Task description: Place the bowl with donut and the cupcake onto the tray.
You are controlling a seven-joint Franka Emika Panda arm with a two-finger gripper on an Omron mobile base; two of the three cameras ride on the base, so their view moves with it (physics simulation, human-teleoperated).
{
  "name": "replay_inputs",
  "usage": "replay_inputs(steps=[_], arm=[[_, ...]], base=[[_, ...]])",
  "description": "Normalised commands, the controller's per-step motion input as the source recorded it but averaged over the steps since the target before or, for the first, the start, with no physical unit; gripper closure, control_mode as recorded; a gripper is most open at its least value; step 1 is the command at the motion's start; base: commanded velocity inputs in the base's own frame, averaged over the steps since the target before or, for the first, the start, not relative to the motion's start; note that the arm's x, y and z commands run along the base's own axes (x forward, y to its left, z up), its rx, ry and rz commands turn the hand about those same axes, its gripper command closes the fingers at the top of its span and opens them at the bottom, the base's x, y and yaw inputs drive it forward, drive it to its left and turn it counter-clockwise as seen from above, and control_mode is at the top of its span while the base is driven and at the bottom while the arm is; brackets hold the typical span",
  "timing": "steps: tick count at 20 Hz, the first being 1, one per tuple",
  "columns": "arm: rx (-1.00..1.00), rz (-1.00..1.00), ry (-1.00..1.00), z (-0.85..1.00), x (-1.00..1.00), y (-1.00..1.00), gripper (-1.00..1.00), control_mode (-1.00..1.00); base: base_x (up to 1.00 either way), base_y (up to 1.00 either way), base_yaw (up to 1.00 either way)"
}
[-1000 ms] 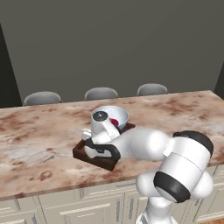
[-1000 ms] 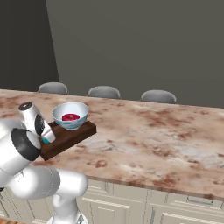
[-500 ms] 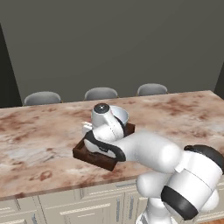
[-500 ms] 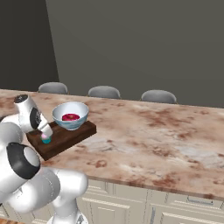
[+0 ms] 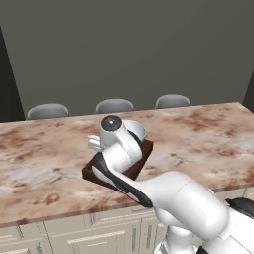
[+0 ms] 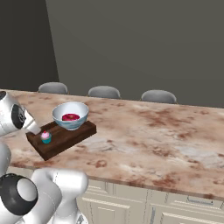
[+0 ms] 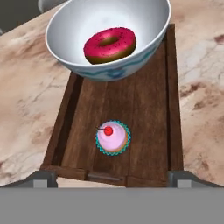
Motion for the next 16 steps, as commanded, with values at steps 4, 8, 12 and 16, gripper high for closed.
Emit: replay_inputs(steps=[4,8,12,16], arm=[[-0.05,-0.05,-0.26,0.5,-0.53,0.29,-1.0,-1.0],[-0.07,-0.05,-0.26,0.48,-0.45,0.34,-1.0,-1.0],[-0.06,-0.05,-0.24,0.51,-0.35,0.33,-1.0,-1.0],[-0.05,-0.05,-0.18,0.43,-0.23,0.43,-1.0,-1.0]], base=[[0.0,0.0,0.0],[0.0,0.0,0.0],[0.0,0.0,0.0],[0.0,0.0,0.0]])
